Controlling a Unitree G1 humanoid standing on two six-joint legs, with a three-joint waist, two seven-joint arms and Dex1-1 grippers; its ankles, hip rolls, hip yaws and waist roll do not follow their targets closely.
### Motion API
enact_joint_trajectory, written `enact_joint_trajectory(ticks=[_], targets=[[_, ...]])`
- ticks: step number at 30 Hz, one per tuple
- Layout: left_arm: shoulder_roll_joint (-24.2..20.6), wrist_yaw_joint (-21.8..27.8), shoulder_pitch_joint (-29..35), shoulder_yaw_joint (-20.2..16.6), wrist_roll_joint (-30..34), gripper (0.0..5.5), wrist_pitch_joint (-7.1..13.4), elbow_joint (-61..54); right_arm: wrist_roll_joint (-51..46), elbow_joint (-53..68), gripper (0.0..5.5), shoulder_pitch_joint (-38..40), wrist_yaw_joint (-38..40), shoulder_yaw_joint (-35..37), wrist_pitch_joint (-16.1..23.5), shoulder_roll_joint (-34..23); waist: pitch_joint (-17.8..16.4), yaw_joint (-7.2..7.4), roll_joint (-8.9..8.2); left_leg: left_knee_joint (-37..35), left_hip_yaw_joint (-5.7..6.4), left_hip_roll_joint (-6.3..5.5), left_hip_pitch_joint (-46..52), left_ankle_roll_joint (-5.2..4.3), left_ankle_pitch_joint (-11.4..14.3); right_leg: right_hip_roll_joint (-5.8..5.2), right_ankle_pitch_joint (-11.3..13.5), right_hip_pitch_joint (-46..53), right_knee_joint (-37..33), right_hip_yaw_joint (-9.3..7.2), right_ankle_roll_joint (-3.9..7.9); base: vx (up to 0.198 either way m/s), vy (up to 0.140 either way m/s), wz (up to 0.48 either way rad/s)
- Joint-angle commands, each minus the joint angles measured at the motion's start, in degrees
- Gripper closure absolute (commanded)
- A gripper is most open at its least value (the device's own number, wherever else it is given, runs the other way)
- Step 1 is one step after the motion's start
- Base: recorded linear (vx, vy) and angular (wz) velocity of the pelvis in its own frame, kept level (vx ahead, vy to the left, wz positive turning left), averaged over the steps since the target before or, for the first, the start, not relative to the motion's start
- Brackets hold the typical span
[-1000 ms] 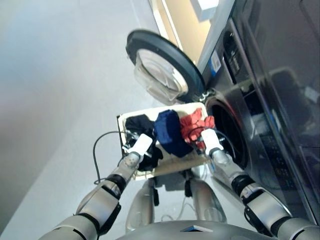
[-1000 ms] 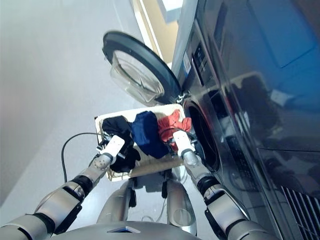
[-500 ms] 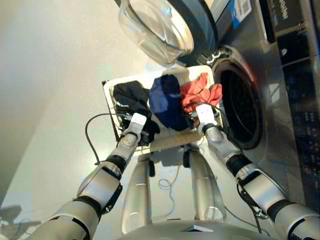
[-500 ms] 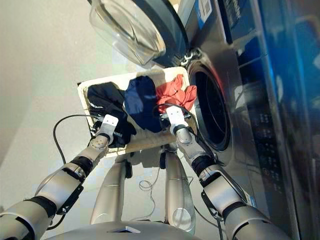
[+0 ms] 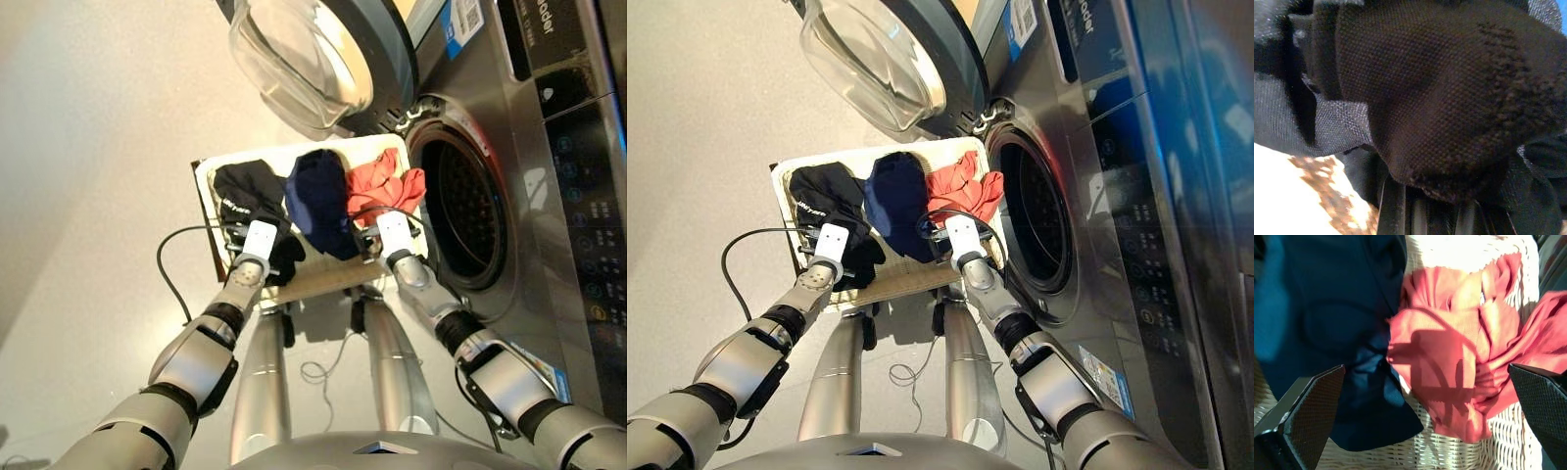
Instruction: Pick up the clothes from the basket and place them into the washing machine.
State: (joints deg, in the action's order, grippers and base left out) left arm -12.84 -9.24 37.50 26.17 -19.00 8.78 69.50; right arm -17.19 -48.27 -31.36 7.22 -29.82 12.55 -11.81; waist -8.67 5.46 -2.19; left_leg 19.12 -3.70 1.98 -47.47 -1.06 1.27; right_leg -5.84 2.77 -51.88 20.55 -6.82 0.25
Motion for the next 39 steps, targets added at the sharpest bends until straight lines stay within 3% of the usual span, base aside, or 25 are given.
enact_joint_trajectory(ticks=[1,2,5,6,11,16,21,31,39], targets=[[-1.7,-1.1,2.1,-3.3,-4.3,5.5,5.5,-5.4,-1.0,2.8,0.0,-2.1,-0.9,-0.5,3.9,0.1,-1.8,-0.13,1.47,-2.4,1.79,-1.04,8.2,-0.48,4.3,0.03,-4.5,9.2,-2.8,-0.64,6.56,-0.053,-0.027,-0.028],[-2.3,-0.7,1.0,-3.5,-6.4,5.5,6.5,-10.9,-0.8,4.2,0.0,-1.3,-1.3,-0.8,4.0,-0.6,-2.3,-0.22,1.39,-4.3,1.34,-1.52,10.0,-0.44,2.0,-0.15,-2.5,11.3,-5.1,-0.78,6.33,-0.067,-0.037,-0.035],[-2.9,0.1,-0.5,-3.5,-8.4,5.5,7.9,-17.0,0.1,5.3,0.0,-0.2,-1.9,-1.2,3.8,-1.3,-3.0,-0.61,1.57,-6.2,1.08,-1.56,13.4,-0.66,1.4,-0.19,-2.0,14.6,-6.9,-0.85,6.5,-0.026,-0.009,-0.005],[-3.2,0.7,-2.8,-4.5,-11.7,5.5,9.0,-23.0,0.8,6.7,0.0,0.8,-2.4,-1.3,3.8,-1.9,-3.4,-1.0,1.84,-7.5,0.86,-1.83,15.8,-0.75,1.1,-0.23,-1.7,17.1,-8.3,-0.89,6.59,0.0,0.0,0.0],[-2.9,3.2,-9.3,-5.4,-16.3,5.5,10.2,-36.4,2.8,11.9,0.0,4.0,-4.1,-1.4,3.9,-3.5,-3.6,-1.6,2.38,-10.7,0.01,-2.15,21.6,-0.77,0.4,-0.23,-1.1,22.5,-11.4,-0.47,6.82,0.0,0.0,0.0],[-1.7,5.2,-12.7,-5.3,-21.4,5.5,10.2,-44.7,6.3,15.5,0.0,4.8,-5.2,-2.6,4.2,-5.3,-3.3,-1.95,3.37,-13.3,-0.6,-2.52,25.0,-0.85,-0.3,-0.27,-0.7,25.8,-13.8,-0.18,7.07,0.0,0.0,0.0],[0.6,8.4,-15.9,-2.8,-28.2,5.5,9.4,-52.0,12.6,20.7,0.0,3.6,-6.6,-5.5,5.0,-8.2,-2.3,-2.38,4.53,-15.1,-1.08,-2.62,27.6,-0.73,-0.9,-0.11,-0.3,28.5,-16.2,0.13,7.19,0.0,0.0,0.0],[3.5,12.6,-18.9,4.4,-37.2,5.5,7.0,-57.2,20.3,21.7,0.0,-0.2,-7.2,-11.8,6.1,-7.4,0.2,-3.25,5.83,-18.0,-0.81,-3.03,32.4,-0.83,-1.6,-0.32,0.0,33.8,-19.1,-0.36,7.46,0.0,0.0,0.0],[2.1,15.8,-20.6,9.0,-41.0,5.5,4.6,-60.6,26.1,18.1,0.0,-1.5,-5.5,-14.3,5.5,-6.4,2.0,-3.71,6.22,-19.1,-0.54,-2.93,35.8,-0.97,-1.6,-0.41,0.1,37.8,-21.9,-1.12,7.66,0.0,0.0,0.0]])
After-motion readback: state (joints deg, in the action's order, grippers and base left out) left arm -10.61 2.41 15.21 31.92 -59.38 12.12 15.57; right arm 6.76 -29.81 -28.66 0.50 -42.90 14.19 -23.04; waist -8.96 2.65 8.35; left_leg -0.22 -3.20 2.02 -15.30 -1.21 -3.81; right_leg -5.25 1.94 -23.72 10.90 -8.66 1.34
